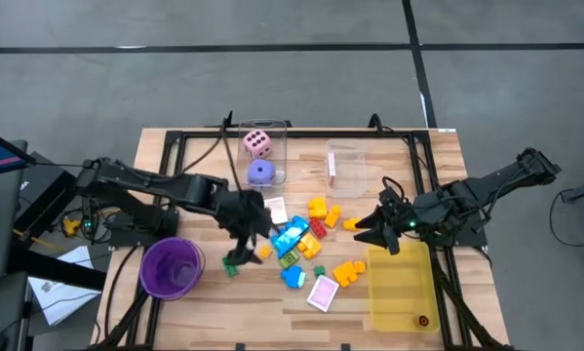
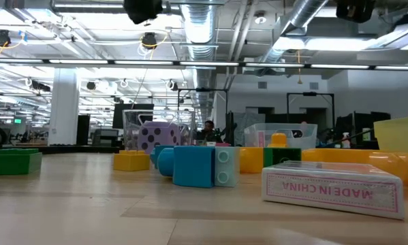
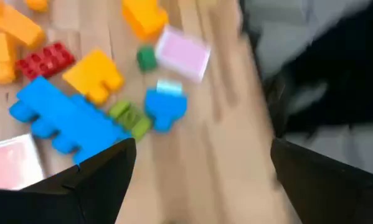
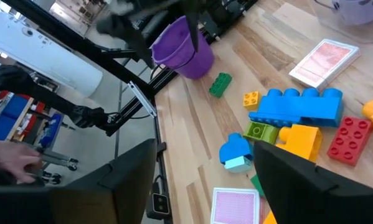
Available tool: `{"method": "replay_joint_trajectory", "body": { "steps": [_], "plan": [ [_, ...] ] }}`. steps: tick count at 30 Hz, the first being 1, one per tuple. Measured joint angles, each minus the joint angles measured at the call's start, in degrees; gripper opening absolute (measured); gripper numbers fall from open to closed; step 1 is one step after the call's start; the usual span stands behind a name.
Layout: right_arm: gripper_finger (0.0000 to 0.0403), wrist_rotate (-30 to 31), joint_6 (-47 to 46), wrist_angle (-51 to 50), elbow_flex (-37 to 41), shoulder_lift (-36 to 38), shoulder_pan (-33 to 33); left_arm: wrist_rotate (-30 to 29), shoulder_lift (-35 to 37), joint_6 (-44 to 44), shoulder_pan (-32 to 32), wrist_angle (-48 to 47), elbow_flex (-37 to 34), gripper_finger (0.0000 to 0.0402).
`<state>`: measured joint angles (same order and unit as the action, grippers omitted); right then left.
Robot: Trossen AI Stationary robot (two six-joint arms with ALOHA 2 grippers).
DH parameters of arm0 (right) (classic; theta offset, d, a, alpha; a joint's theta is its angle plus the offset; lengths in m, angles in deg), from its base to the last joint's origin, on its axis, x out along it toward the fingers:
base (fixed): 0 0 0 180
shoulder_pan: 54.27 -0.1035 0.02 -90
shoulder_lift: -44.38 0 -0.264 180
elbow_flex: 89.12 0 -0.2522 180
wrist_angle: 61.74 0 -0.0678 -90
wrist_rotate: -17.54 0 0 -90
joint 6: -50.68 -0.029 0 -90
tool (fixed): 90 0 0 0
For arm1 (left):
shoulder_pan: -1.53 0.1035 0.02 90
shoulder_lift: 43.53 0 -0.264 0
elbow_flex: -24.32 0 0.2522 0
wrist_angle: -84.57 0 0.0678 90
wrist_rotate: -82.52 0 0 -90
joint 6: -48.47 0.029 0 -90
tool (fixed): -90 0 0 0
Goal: Pick & Place Toys
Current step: Put the left green game piece into the bin
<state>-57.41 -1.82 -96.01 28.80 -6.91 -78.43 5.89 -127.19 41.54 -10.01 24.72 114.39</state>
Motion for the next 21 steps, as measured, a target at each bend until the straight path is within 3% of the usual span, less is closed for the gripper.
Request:
{"method": "replay_joint_trajectory", "body": {
  "steps": [3,7,13,21],
  "plan": [
    [0.026,0.0,-0.03,0.0,0.0,-0.01,0.0,-1.46,-1.39,9.75,-2.73,-5.46,0.0,0.037],
    [0.026,0.0,-0.05,-0.03,0.0,-0.01,0.0,-1.49,-3.14,15.01,-6.4,-11.14,-0.29,0.037],
    [0.026,0.0,-0.05,-0.21,0.0,-0.02,0.0,-1.61,-3.52,14.68,-9.94,-10.43,-4.93,0.037],
    [0.026,0.02,-0.05,-0.42,0.0,-0.01,0.0,-7.12,-3.52,13.45,-12.25,-7.52,-11.42,0.0356]
  ]
}}
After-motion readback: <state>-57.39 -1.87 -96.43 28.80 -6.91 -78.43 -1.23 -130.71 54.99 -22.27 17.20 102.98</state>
